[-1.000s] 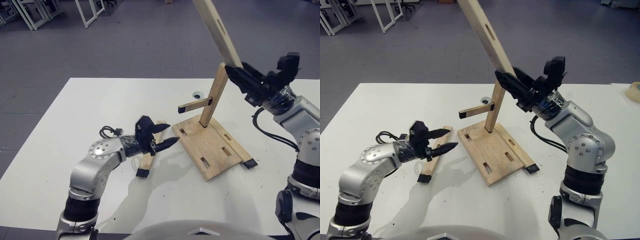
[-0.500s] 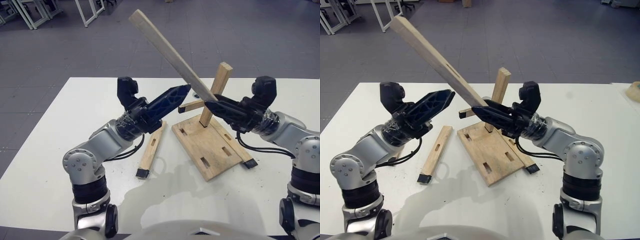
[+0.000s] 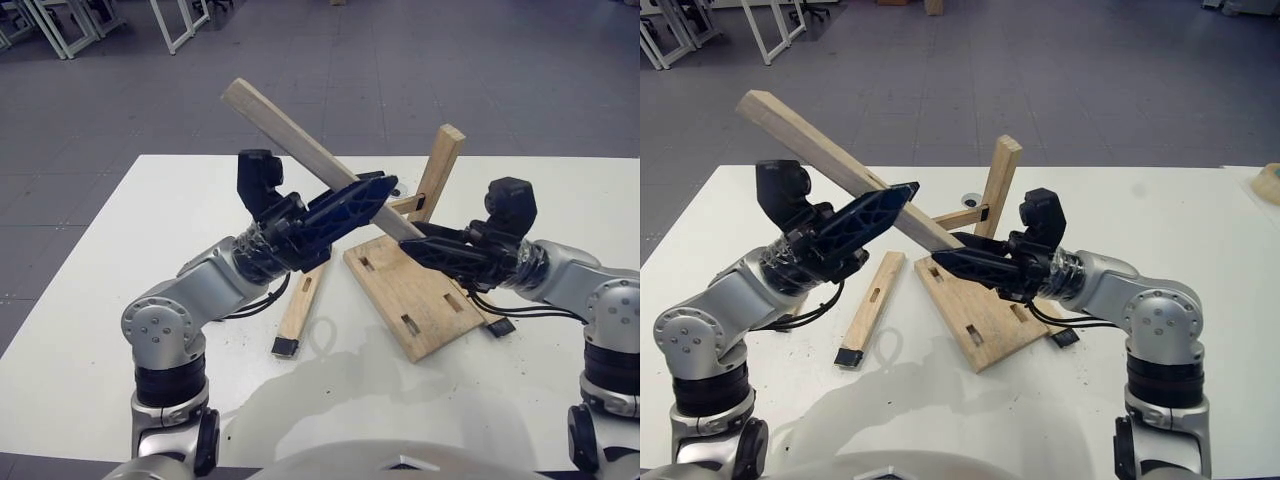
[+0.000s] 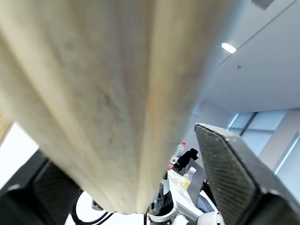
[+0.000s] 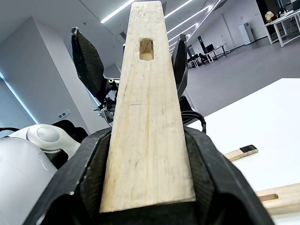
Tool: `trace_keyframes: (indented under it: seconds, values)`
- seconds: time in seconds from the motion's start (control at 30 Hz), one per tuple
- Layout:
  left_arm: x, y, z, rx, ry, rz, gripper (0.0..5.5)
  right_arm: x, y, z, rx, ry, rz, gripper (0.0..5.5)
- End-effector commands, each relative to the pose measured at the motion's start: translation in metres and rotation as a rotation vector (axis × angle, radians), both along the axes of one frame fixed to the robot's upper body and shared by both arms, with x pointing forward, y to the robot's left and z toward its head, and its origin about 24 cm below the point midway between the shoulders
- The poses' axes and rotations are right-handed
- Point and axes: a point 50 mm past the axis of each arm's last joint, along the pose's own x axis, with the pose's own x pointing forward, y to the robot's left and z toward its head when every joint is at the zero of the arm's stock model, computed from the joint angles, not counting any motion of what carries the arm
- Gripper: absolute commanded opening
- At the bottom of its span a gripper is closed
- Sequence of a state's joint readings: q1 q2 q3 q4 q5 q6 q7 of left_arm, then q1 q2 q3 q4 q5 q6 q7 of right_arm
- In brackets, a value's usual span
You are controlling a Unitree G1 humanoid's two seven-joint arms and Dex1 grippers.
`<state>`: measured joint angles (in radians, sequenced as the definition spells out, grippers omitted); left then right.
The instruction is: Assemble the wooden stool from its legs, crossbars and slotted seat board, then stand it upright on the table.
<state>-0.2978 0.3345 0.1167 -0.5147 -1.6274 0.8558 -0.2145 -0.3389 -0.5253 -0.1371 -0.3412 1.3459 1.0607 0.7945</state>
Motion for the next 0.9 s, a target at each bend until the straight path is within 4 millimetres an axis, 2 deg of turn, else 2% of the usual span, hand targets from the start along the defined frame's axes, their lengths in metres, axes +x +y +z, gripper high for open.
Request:
trace_keyframes:
  seconds: [0.03,0.2,0.37,0.4,0.53,0.7,0.83,0.9]
  values:
    - [0.003,-0.001,0.002,0.082,-0.058,0.033,3.11,0.001,-0.001,-0.002,-0.019,0.016,-0.006,2.03]
    - [0.004,-0.001,0.0,0.113,-0.076,0.04,2.19,0.005,-0.002,-0.002,-0.017,0.014,-0.035,2.03]
    - [0.009,0.005,-0.004,0.114,-0.052,0.068,2.12,0.003,-0.002,-0.002,-0.039,-0.019,-0.041,2.03]
    - [0.01,0.007,-0.005,0.112,-0.048,0.079,2.12,0.002,-0.002,-0.003,-0.048,-0.031,-0.043,2.4]
    - [0.019,0.025,-0.009,0.209,-0.094,0.188,2.08,0.004,-0.008,-0.014,-0.192,-0.068,-0.089,3.01]
    - [0.021,0.043,-0.034,0.378,-0.173,0.266,2.06,0.006,-0.026,-0.033,-0.402,-0.109,-0.139,3.11]
    - [0.028,0.039,-0.067,0.5,-0.222,0.307,2.06,0.005,-0.042,-0.059,-0.586,-0.128,-0.165,3.11]
    - [0.034,0.033,-0.084,0.544,-0.244,0.325,2.06,0.005,-0.046,-0.078,-0.717,-0.15,-0.169,3.11]
